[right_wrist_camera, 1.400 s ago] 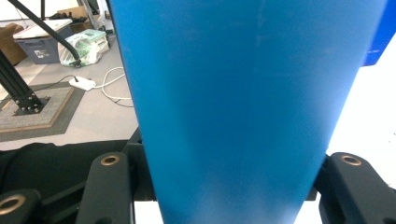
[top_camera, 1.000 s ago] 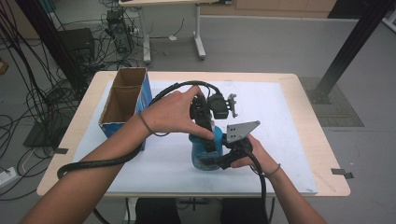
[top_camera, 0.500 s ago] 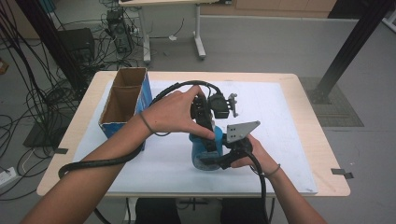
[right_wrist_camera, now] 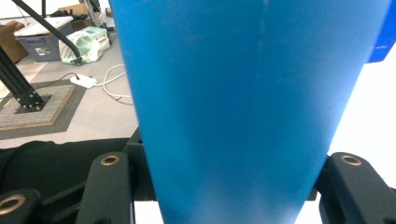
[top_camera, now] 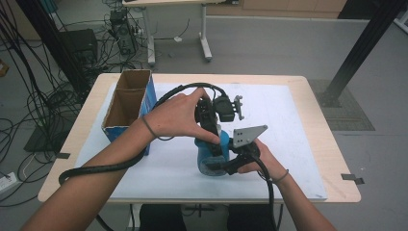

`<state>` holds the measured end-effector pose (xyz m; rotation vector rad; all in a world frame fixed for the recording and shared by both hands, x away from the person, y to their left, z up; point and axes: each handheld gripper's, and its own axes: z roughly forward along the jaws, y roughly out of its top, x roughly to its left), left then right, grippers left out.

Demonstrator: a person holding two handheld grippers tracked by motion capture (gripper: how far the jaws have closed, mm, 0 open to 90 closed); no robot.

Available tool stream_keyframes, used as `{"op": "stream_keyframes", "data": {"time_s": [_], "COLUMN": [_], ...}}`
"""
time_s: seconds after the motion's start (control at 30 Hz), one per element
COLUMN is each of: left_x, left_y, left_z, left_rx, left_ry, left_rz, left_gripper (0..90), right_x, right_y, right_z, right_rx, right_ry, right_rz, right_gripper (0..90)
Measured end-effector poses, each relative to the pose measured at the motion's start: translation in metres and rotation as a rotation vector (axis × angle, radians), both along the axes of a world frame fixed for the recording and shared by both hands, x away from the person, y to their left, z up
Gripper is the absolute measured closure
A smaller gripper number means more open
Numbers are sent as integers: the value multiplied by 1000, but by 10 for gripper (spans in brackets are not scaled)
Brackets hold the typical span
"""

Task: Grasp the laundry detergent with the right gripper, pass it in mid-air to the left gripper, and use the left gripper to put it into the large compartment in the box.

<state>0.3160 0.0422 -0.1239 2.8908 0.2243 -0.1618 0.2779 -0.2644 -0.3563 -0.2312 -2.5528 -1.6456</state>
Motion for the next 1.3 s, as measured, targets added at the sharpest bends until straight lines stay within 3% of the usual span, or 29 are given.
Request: {"op": "stream_keyframes", "data": {"time_s": [1.3], "left_x": [-2], "left_y": [6], "left_z": [1], "left_rx": [-13], "left_ry": [-5], "left_rz": [22], "left_gripper": [82], "right_x": [-1], "right_y": [1], "right_z": [2], "right_rx": [-12], "right_ry": [-6], "right_rz": [-6], "right_gripper": [420]}}
